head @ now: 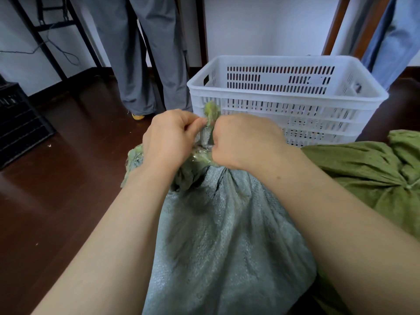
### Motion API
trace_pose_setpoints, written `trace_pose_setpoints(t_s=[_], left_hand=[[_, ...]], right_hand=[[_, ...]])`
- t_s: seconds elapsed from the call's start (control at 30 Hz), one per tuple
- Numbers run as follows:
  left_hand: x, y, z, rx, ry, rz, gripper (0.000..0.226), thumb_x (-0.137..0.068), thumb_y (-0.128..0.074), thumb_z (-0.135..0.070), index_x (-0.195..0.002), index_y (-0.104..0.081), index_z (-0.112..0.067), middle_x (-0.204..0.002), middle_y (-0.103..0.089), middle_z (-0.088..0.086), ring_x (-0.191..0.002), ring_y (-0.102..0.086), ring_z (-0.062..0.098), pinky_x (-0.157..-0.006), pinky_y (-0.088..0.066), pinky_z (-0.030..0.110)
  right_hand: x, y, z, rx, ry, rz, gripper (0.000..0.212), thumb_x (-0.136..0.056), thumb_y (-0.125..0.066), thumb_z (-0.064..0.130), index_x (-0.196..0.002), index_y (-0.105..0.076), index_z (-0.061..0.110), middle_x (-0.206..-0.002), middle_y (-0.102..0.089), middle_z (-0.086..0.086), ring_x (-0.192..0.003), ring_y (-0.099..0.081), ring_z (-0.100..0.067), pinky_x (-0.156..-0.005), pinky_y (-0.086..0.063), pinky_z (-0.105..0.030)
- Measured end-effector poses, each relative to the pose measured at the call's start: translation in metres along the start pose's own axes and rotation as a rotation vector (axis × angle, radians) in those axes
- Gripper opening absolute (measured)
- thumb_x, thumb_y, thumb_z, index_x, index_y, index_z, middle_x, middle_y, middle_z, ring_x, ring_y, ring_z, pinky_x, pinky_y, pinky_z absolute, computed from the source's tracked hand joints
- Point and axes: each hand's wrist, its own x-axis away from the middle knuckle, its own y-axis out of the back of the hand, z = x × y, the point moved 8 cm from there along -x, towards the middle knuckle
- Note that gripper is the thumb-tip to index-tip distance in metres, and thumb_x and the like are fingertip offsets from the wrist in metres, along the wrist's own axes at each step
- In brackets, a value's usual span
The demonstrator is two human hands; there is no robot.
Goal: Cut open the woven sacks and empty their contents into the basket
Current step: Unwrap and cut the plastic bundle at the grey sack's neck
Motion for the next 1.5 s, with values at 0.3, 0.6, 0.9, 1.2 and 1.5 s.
trace_pose_setpoints(t_s=[0.3,0.6,0.9,1.2,1.5], left_hand=[[0.011,-0.013,0.037,0.006,0.08,0.004,0.025,-0.094,-0.057,-0.034,-0.088,-0.072,-0.015,-0.074,-0.064,0.002,-0.084,-0.061,0.03,-0.073,-0.051,0.042],[0.003,-0.024,0.035,0.128,0.367,0.427,0.051,-0.089,-0.041,-0.044,-0.069,-0.066,-0.005,-0.07,-0.062,0.007,-0.064,-0.05,0.025,-0.063,-0.039,0.034],[0.0,-0.029,0.006,-0.127,-0.072,0.321,0.041,-0.092,-0.06,-0.032,-0.058,-0.054,-0.01,-0.056,-0.046,0.006,-0.055,-0.041,0.018,-0.059,-0.038,0.035],[0.014,-0.013,-0.025,-0.158,-0.184,0.129,0.01,-0.084,-0.058,-0.014,-0.077,-0.065,-0.013,-0.09,-0.056,0.005,-0.079,-0.038,0.019,-0.06,-0.024,0.031],[0.011,-0.007,0.006,-0.064,-0.137,-0.035,0.042,-0.086,-0.05,-0.044,-0.093,-0.074,-0.011,-0.089,-0.066,0.01,-0.09,-0.059,0.034,-0.066,-0.047,0.041]], right_hand=[[0.005,-0.034,0.001,0.032,0.025,0.247,0.034,-0.086,-0.048,0.006,-0.057,-0.035,0.016,-0.06,-0.033,0.003,-0.055,-0.037,-0.015,-0.061,-0.044,-0.03],[-0.002,-0.024,-0.015,-0.006,-0.057,0.095,0.035,-0.091,-0.051,0.017,-0.059,-0.037,0.019,-0.06,-0.035,0.004,-0.055,-0.039,-0.014,-0.062,-0.048,-0.029],[0.002,-0.01,-0.009,-0.023,-0.046,0.098,0.033,-0.085,-0.05,0.017,-0.057,-0.033,0.018,-0.061,-0.037,0.002,-0.054,-0.037,-0.016,-0.053,-0.033,-0.025],[0.001,-0.001,-0.001,-0.06,-0.1,0.136,0.012,-0.084,-0.044,0.017,-0.074,-0.045,0.011,-0.066,-0.043,0.0,-0.059,-0.043,-0.017,-0.057,-0.035,-0.028],[0.008,-0.008,0.01,0.015,0.023,0.187,0.024,-0.084,-0.048,0.014,-0.064,-0.036,0.019,-0.068,-0.041,0.004,-0.058,-0.037,-0.013,-0.059,-0.034,-0.031]])
